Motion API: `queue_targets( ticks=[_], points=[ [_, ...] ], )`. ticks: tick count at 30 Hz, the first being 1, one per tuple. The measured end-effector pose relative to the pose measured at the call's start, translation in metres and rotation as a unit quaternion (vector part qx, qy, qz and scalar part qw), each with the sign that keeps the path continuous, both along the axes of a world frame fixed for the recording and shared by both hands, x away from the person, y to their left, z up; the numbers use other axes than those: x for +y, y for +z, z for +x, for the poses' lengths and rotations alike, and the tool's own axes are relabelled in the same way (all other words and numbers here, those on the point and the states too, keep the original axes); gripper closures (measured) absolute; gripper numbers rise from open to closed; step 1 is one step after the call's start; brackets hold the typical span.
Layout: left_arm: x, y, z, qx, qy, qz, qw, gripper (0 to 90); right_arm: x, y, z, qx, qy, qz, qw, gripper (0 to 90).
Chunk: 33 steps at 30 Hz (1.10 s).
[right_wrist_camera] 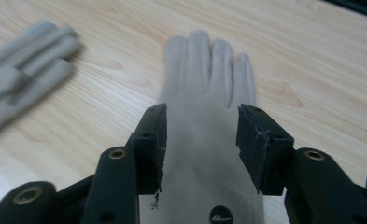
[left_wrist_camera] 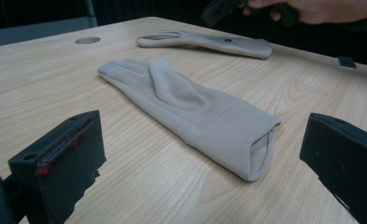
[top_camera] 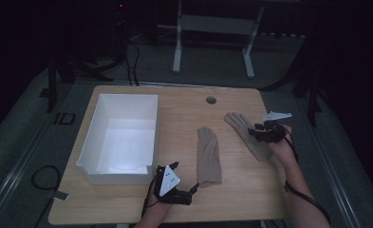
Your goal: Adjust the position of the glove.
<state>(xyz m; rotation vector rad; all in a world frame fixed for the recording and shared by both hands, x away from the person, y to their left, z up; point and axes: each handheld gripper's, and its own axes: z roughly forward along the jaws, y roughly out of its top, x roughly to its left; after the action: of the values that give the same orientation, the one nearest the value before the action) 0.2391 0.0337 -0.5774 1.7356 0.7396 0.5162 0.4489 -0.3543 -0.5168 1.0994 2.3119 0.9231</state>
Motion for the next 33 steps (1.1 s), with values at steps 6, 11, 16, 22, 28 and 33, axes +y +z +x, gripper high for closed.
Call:
queue_targets(
  ticks=[6,11,16,22,28,33],
  points=[
    [0.000,0.000,0.000,-0.001,-0.001,0.001,1.0000,0.3,-0.002,-0.022,0.011,0.022,0.002,0.016,0.9996,51.0],
    [-0.001,0.000,0.000,-0.001,-0.002,0.003,1.0000,0.3,-0.001,-0.035,0.013,0.025,-0.013,0.014,0.9995,63.8],
    [-0.001,0.000,0.000,0.000,-0.003,0.003,1.0000,0.3,0.001,-0.036,0.011,0.034,-0.047,0.040,0.9975,80.8],
    [-0.001,0.000,0.000,0.000,-0.003,0.002,1.0000,0.3,0.004,-0.023,0.003,0.022,-0.109,0.080,0.9906,83.7],
    [0.000,0.000,0.000,-0.001,-0.002,0.002,1.0000,0.3,0.011,0.012,-0.015,-0.013,-0.143,0.089,0.9857,83.8],
    [0.000,0.000,0.000,-0.002,0.000,0.001,1.0000,0.3,0.013,0.037,-0.039,-0.042,-0.174,0.103,0.9784,83.7]
  ],
)
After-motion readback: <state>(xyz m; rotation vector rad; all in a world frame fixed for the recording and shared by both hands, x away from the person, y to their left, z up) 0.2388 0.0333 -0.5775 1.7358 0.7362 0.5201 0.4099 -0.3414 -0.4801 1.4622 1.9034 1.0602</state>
